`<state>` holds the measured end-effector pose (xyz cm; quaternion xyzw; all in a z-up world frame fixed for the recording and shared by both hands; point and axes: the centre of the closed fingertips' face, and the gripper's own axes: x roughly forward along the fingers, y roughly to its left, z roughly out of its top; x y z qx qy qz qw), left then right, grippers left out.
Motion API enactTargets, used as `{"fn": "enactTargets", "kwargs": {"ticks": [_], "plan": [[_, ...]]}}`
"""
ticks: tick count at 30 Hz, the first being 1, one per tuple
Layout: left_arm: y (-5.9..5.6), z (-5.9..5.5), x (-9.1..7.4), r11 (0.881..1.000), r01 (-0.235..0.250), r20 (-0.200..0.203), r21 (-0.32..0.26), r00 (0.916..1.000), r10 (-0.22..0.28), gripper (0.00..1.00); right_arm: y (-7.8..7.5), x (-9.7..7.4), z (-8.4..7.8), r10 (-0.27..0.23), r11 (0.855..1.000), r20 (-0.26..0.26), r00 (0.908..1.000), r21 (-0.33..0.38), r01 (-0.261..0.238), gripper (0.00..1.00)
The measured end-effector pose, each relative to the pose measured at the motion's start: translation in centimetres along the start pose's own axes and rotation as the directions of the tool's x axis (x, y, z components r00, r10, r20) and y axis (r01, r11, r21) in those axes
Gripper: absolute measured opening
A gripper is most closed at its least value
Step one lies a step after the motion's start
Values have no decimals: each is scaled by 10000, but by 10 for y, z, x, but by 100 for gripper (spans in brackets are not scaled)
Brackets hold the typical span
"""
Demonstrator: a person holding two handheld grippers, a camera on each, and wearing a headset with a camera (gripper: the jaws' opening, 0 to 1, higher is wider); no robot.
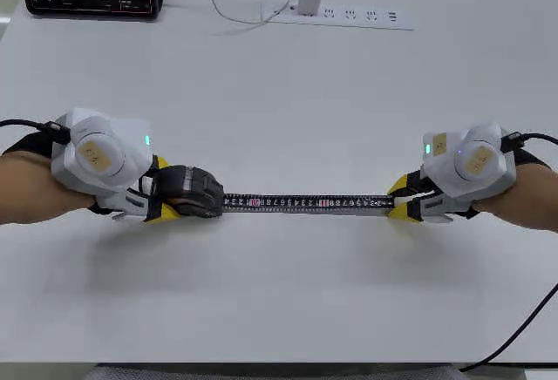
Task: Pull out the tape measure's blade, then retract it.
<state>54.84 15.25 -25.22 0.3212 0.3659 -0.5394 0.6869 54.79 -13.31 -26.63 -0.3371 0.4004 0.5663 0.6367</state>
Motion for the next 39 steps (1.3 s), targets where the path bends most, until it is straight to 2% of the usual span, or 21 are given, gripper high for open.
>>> {"fn": "enactTargets", "kwargs": {"ticks": [6, 10, 11, 14, 17, 22, 26, 30, 35, 39], "plan": [[0, 0, 0, 10000, -1, -31, -8, 10000, 1, 29, 0, 0, 0, -22, 9998, -7, 10000, 174, 22, 12], [0, -1, 0, 10000, -35, -65, -21, 10000, 35, 30, -2, -1, 2, -127, 9989, 85, 9999, 447, 123, 17], [0, -1, 0, 9999, -50, -31, -88, 10000, 50, 31, -2, -2, 3, -134, 9983, 107, 9999, 574, 128, 20], [1, -1, -1, 9992, -22, 49, -392, 10000, 24, 42, -2, -1, 3, -191, 9974, 79, 9998, 692, 185, 27], [0, 0, -1, 9993, 20, 68, -384, 10000, -17, 44, -2, -1, 3, -234, 9969, 53, 9997, 751, 230, 31], [0, 0, -2, 9991, -22, 97, -419, 9999, 26, 45, -2, -2, 2, -252, 9966, 45, 9997, 789, 248, 32], [1, 4, -4, 9985, -39, 253, -546, 9997, 52, 45, -1, -4, 5, -360, 9947, 227, 9991, 975, 336, 32], [2, 6, -8, 9971, -204, 399, -731, 9989, 234, 46, 0, -7, 8, -537, 9890, 519, 9972, 1404, 460, 36], [3, 5, -17, 9916, -722, 536, -1078, 9955, 783, 50, 4, -10, 12, -810, 9815, 897, 9927, 1803, 639, 40], [1, 3, -21, 9870, -949, 655, -1300, 9924, 1040, 54, 2, -13, 16, -1242, 9736, 1140, 9857, 2058, 988, 47]]}}
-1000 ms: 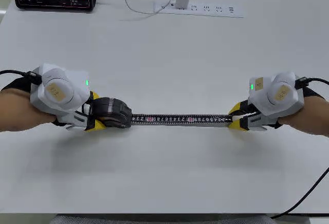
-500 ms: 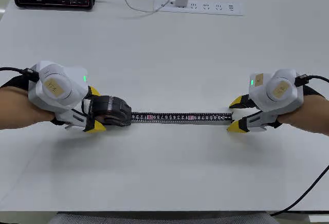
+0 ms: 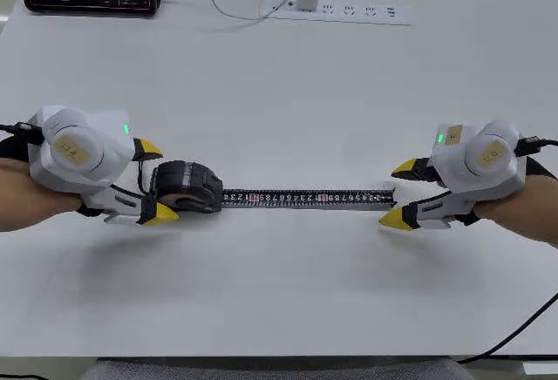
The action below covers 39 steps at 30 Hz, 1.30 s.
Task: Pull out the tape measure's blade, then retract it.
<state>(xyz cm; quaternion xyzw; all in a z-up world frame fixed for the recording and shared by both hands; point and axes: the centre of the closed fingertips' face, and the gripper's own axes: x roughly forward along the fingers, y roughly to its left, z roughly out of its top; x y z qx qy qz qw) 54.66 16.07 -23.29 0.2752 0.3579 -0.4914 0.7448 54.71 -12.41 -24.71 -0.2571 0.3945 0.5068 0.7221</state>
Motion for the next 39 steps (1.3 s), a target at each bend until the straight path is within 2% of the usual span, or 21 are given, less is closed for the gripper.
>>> {"fn": "enactTargets", "kwargs": {"ticks": [8, 17, 19, 26, 29, 32, 34, 39], "plan": [[-2, 3, -7, 9958, -455, 428, -794, 9979, 490, 64, 3, -1, 6, -407, 9987, 348, 9986, 323, 396, 56], [-6, 7, -14, 9862, -827, 832, -1433, 9920, 953, 71, 2, -8, 15, -957, 9910, 960, 9908, 1029, 858, 69], [-7, 8, -16, 9828, -942, 934, -1585, 9895, 1099, 73, 5, -8, 14, -1006, 9902, 919, 9907, 1061, 907, 72], [-12, 7, -20, 9720, -1010, 1161, -2123, 9850, 1277, 78, 10, -10, 16, -1166, 9866, 1152, 9865, 1273, 1018, 78], [-12, 6, -23, 9617, -1037, 1399, -2536, 9798, 1426, 80, 13, -12, 20, -1233, 9848, 1379, 9827, 1389, 1040, 80], [-12, 3, -24, 9521, -1091, 1433, -2856, 9775, 1550, 83, 13, -12, 21, -1332, 9832, 1534, 9791, 1446, 1111, 81], [-13, 3, -26, 9483, -1170, 1541, -2951, 9737, 1681, 83, 11, -15, 25, -1603, 9797, 1763, 9712, 1487, 1347, 81], [-14, 2, -31, 9348, -1362, 1748, -3281, 9637, 2018, 84, 13, -23, 29, -1871, 9742, 2019, 9614, 1639, 1552, 80]]}}
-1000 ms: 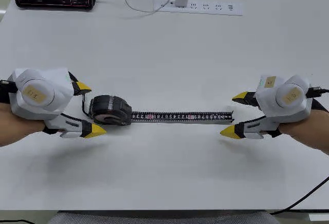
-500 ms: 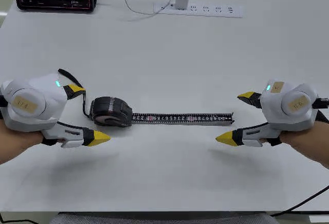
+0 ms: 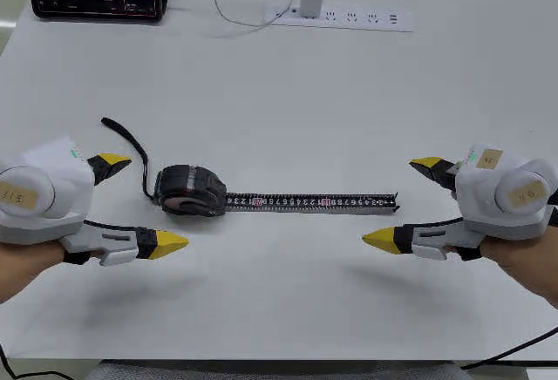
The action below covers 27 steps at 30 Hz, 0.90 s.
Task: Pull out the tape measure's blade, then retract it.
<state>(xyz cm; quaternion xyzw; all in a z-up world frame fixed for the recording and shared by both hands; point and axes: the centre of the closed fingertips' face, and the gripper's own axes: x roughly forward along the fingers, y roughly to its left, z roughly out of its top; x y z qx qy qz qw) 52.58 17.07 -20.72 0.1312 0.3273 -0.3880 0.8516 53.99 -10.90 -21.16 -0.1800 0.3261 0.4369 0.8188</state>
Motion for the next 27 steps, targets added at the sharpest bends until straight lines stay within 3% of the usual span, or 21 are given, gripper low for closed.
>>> {"fn": "enactTargets", "kwargs": {"ticks": [10, 27], "plan": [[-10, -2, -8, 9986, -368, 600, -393, 9974, 391, 83, 9, -3, -2, -288, 9991, 402, 9988, 322, 275, 82], [-27, -12, -18, 9939, -592, 1006, -931, 9926, 685, 84, 17, -12, -13, -922, 9929, 869, 9919, 829, 850, 81]]}}
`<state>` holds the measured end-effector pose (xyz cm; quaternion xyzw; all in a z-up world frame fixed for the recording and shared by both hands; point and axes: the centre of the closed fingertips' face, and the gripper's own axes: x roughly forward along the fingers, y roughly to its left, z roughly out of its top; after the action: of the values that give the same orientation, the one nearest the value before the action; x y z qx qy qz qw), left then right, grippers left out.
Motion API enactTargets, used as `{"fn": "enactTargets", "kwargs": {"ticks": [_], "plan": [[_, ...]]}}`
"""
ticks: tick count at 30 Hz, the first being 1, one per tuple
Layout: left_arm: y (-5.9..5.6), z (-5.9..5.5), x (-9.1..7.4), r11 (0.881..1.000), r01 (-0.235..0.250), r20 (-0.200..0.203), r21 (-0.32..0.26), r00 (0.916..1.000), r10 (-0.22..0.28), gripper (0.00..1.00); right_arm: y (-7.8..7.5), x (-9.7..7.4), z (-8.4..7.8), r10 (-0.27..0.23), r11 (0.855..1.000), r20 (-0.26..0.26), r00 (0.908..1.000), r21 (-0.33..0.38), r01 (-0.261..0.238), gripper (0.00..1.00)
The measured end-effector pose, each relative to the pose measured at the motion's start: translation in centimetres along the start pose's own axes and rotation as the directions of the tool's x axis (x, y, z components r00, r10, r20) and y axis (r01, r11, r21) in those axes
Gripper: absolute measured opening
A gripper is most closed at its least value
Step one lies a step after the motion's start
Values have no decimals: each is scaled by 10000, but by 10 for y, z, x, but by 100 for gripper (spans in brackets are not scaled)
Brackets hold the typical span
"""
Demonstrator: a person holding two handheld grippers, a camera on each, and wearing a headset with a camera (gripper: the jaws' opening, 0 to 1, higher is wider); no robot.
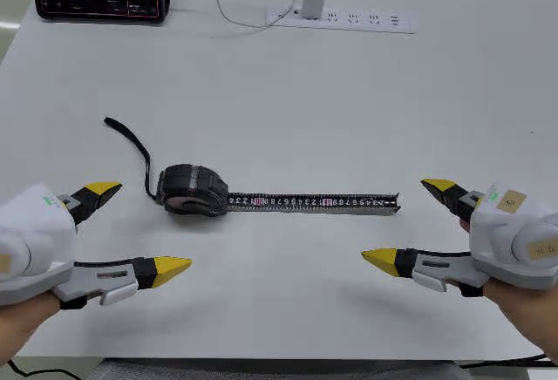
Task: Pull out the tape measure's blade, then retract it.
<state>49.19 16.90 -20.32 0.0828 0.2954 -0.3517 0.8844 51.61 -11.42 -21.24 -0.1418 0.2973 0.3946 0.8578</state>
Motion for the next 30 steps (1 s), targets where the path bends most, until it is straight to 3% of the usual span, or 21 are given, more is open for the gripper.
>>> {"fn": "enactTargets", "kwargs": {"ticks": [23, 30], "plan": [[-15, -30, -20, 9954, -354, -136, -887, 9993, 343, 85, 24, -9, -24, -100, 9994, -108, 9999, 330, 103, 87], [-15, -33, -23, 9936, -449, -137, -1033, 9990, 437, 85, 29, -9, -26, -78, 9995, -133, 9999, 308, 82, 87]]}}
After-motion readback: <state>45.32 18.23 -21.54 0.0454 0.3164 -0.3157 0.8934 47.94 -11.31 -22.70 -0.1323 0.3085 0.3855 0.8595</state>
